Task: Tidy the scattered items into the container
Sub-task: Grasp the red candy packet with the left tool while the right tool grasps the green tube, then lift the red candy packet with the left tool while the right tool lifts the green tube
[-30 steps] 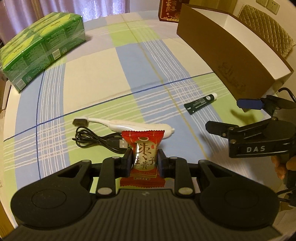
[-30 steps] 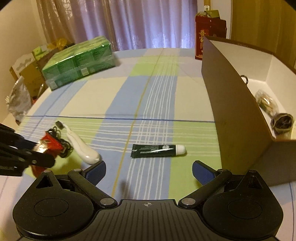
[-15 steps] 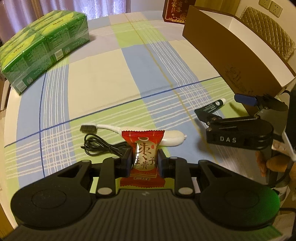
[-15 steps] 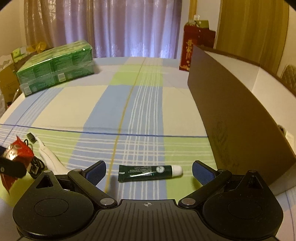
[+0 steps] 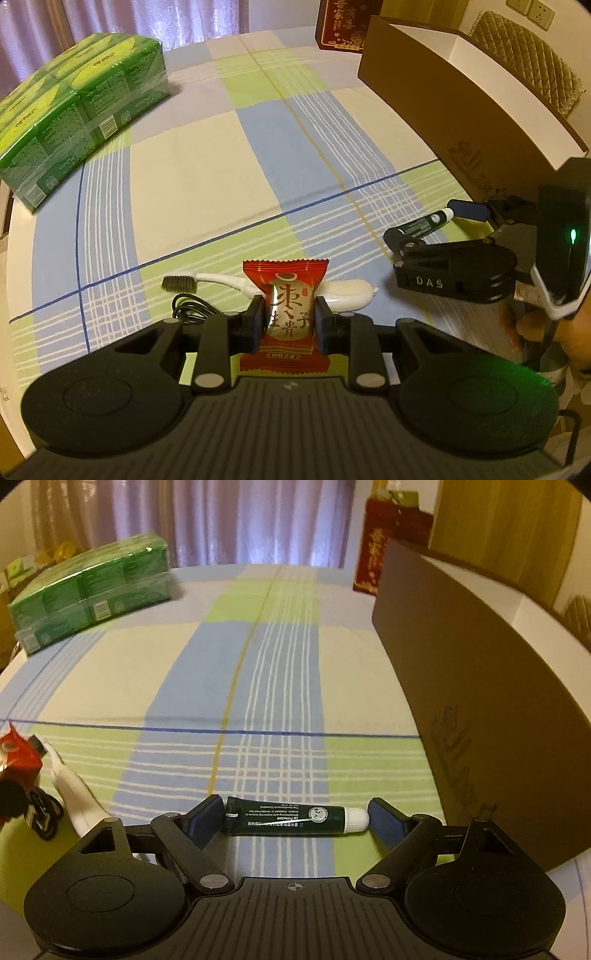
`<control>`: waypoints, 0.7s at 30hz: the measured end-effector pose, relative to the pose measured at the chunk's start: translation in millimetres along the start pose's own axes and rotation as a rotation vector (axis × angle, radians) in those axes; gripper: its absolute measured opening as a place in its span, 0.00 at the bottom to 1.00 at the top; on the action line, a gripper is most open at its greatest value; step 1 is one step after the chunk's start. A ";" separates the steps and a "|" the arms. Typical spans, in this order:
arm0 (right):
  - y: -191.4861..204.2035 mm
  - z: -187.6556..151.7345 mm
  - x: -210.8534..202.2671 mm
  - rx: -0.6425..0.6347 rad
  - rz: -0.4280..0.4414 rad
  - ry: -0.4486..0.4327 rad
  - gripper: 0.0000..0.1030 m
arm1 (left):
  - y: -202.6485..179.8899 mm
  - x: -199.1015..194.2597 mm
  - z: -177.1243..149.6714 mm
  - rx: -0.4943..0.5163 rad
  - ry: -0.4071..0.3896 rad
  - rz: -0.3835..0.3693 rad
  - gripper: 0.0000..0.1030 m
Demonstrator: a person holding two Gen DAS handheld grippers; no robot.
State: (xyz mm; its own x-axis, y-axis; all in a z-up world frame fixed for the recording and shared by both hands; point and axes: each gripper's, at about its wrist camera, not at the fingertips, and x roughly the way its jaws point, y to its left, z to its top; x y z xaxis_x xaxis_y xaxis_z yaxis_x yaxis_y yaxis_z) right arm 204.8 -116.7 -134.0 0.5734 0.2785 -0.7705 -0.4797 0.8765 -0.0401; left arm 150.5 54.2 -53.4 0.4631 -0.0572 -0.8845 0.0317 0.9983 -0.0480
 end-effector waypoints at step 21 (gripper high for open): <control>-6.8 -30.4 -34.0 -0.030 0.086 0.093 0.84 | -11.9 -3.8 -9.0 0.023 -0.003 -0.028 0.22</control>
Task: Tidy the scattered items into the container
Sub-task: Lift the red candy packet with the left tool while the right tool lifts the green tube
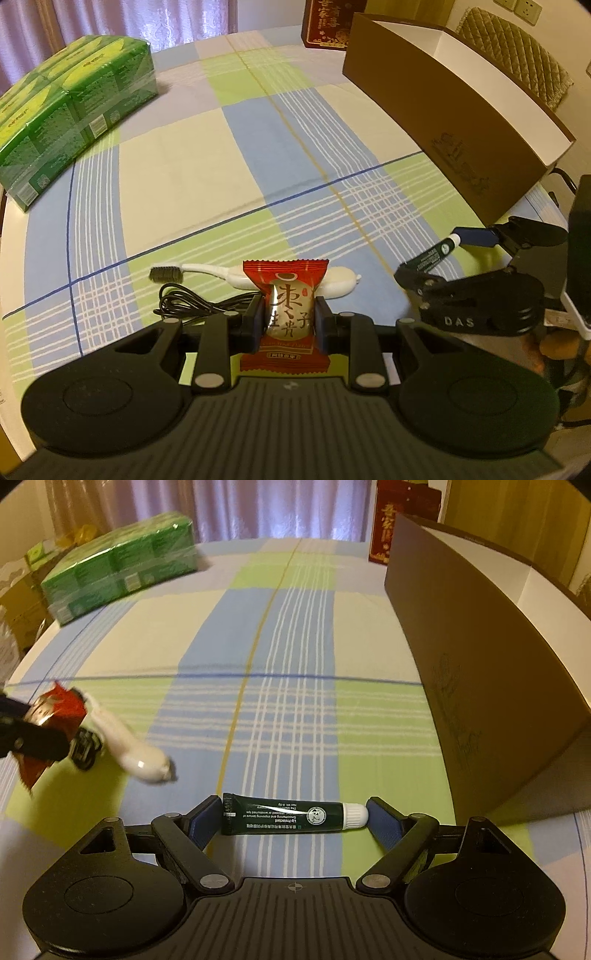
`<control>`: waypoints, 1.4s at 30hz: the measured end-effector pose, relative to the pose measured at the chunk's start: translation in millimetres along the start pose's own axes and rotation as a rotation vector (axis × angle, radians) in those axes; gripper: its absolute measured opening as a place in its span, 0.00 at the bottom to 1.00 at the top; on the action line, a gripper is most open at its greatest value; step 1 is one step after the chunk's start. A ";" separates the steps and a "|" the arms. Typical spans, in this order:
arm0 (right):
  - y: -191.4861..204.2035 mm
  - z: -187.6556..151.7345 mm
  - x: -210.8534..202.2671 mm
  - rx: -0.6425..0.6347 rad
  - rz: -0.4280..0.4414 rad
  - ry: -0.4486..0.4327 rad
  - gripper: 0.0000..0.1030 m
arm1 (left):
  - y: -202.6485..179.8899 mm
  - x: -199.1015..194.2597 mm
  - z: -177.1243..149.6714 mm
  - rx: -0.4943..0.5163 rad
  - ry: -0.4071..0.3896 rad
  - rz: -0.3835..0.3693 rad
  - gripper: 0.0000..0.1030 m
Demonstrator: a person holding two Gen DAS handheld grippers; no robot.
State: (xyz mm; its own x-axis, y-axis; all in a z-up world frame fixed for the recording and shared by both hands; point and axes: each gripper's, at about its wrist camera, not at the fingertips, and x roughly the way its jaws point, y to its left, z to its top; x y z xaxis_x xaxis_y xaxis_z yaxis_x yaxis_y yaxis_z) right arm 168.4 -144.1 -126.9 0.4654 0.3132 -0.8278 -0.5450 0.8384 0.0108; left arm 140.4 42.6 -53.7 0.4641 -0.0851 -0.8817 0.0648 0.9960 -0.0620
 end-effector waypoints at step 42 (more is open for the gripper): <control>-81.7 -47.9 -85.2 0.031 0.068 -0.005 0.84 | -105.2 5.9 1.3 0.110 0.005 -0.090 0.22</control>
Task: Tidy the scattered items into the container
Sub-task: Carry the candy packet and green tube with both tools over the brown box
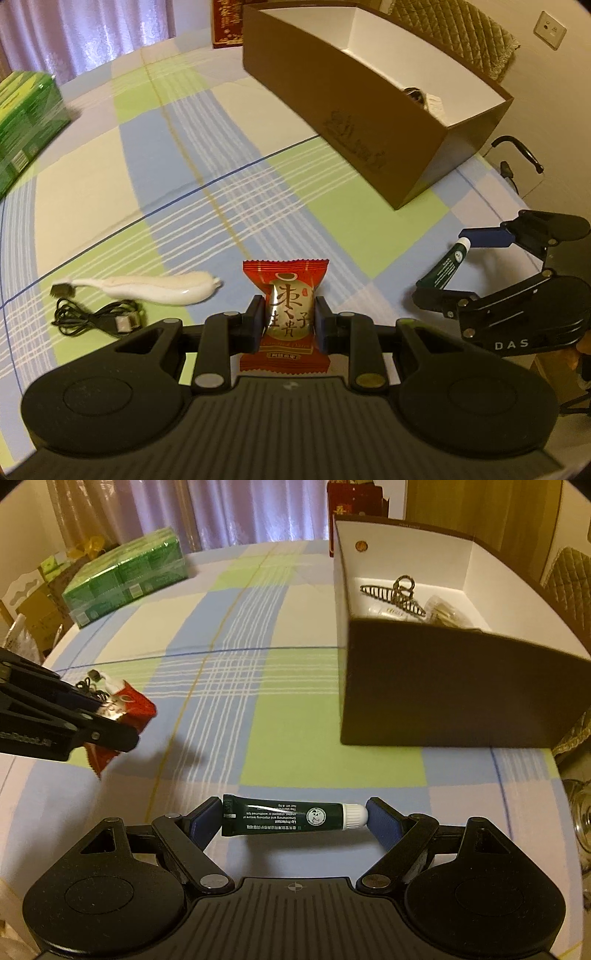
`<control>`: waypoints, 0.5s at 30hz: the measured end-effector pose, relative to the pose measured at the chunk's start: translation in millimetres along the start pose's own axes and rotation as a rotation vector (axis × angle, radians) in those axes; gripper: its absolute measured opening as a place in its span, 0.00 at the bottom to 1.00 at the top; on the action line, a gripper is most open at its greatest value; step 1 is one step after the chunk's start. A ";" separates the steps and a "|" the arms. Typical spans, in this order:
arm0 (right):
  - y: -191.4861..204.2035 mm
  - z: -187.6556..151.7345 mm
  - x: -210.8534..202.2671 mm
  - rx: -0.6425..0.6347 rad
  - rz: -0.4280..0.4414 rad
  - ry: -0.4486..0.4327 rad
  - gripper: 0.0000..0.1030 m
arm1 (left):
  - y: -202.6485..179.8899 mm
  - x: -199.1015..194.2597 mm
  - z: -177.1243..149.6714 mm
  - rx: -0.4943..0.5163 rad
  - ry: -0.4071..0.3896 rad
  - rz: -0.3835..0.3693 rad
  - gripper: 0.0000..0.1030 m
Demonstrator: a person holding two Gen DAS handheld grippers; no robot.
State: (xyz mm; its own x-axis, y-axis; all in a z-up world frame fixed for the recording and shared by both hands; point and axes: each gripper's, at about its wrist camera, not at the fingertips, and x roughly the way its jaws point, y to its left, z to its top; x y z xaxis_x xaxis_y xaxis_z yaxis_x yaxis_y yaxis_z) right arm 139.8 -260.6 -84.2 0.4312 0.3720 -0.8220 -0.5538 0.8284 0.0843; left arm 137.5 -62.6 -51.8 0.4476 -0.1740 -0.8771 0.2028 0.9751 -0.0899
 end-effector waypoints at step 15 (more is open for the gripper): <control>-31.7 20.5 -48.0 -0.068 0.086 -0.082 0.84 | -41.5 -6.0 31.5 0.026 -0.067 -0.020 0.22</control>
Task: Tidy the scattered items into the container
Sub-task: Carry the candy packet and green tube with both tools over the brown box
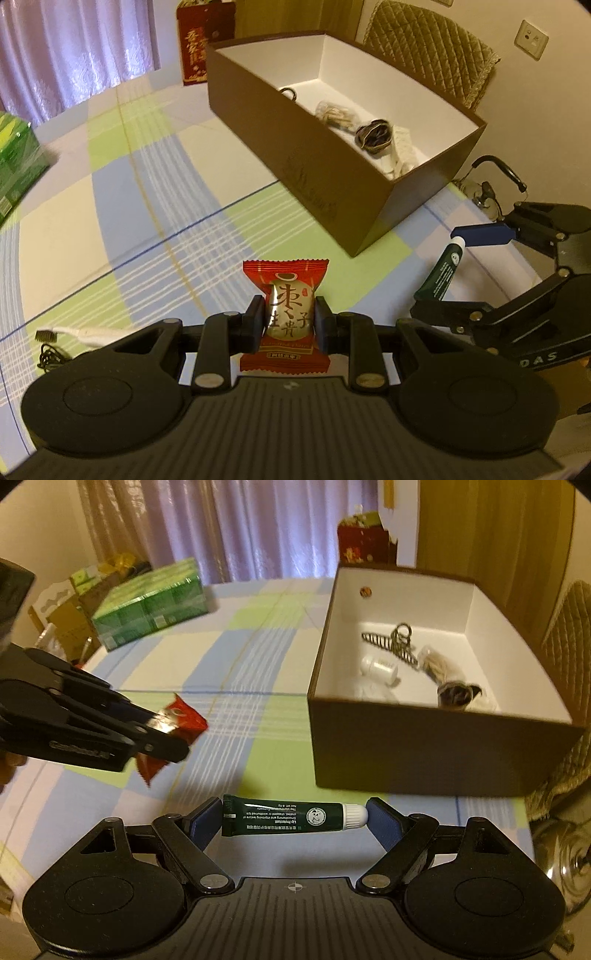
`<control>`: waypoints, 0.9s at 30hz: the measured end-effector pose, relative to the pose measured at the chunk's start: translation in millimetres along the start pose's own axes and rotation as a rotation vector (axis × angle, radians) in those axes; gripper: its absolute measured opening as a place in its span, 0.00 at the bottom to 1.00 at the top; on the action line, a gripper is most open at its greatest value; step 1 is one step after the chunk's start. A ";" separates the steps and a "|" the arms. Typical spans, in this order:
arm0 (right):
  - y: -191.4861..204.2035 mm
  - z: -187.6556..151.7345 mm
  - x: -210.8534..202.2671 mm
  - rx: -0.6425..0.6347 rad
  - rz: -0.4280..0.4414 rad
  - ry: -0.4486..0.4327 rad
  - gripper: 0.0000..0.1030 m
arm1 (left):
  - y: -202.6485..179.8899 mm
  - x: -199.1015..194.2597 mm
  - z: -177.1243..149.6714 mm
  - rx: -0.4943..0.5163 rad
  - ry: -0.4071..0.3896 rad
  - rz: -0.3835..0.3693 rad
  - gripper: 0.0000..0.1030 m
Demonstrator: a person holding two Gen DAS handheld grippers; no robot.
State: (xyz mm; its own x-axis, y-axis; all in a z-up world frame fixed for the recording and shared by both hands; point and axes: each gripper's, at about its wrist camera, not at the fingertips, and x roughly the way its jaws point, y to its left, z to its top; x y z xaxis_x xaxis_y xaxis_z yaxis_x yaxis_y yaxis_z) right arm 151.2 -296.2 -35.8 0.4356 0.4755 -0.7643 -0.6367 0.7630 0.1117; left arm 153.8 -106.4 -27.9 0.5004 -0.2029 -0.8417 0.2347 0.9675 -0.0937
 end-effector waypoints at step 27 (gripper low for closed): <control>-104.5 79.2 -37.9 -0.100 0.042 -0.169 0.84 | -40.6 -0.2 116.6 0.140 -0.145 -0.018 0.22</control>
State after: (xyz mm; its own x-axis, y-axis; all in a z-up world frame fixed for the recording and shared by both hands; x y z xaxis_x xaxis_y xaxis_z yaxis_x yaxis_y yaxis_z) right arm 251.6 -359.3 31.8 0.5024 0.5790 -0.6422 -0.7129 0.6977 0.0714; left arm 241.4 -163.1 38.1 0.6071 -0.2496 -0.7544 0.3531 0.9352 -0.0254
